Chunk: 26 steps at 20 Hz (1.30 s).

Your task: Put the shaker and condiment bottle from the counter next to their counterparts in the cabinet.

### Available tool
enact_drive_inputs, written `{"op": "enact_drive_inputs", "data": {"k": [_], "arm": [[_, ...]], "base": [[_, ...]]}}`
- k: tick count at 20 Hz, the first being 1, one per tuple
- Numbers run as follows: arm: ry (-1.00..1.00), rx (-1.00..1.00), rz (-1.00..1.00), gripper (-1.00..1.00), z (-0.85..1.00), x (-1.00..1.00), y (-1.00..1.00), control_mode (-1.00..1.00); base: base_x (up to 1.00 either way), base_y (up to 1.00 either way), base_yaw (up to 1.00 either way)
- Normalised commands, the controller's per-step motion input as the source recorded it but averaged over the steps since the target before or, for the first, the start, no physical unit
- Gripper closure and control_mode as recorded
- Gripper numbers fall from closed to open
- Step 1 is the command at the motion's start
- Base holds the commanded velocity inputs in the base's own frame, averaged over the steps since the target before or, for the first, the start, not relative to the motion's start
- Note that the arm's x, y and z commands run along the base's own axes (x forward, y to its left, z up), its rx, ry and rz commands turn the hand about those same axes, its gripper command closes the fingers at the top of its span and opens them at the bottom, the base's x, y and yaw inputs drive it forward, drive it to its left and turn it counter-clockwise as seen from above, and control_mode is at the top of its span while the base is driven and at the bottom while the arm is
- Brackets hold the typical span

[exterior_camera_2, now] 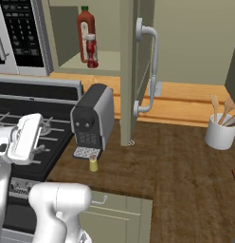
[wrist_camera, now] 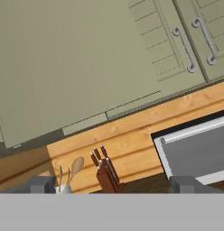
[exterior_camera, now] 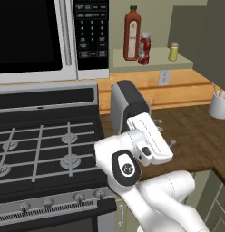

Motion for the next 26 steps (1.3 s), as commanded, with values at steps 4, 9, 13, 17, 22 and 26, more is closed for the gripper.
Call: {"op": "enact_drive_inputs", "data": {"k": [4,9,13,17,22,26], "arm": [[0.0,0.0,0.0,-1.0,-0.6,0.0,-0.12,-1.0],[0.0,0.0,-0.01,-1.0,-0.43,0.0,-0.14,-1.0],[0.02,0.0,0.0,-1.0,-0.37,0.0,-0.12,-1.0],[0.02,0.0,0.0,-1.0,-0.28,0.11,-0.04,-1.0],[0.05,0.04,0.02,-1.0,-0.23,0.21,0.0,-1.0],[0.09,0.05,0.02,-1.0,-0.15,0.25,0.0,-1.0]], "base": [[0.0,0.0,0.0],[0.0,0.0,0.0],[0.0,0.0,0.0],[0.0,0.0,0.0],[0.0,0.0,0.0],[0.0,0.0,0.0]]}}
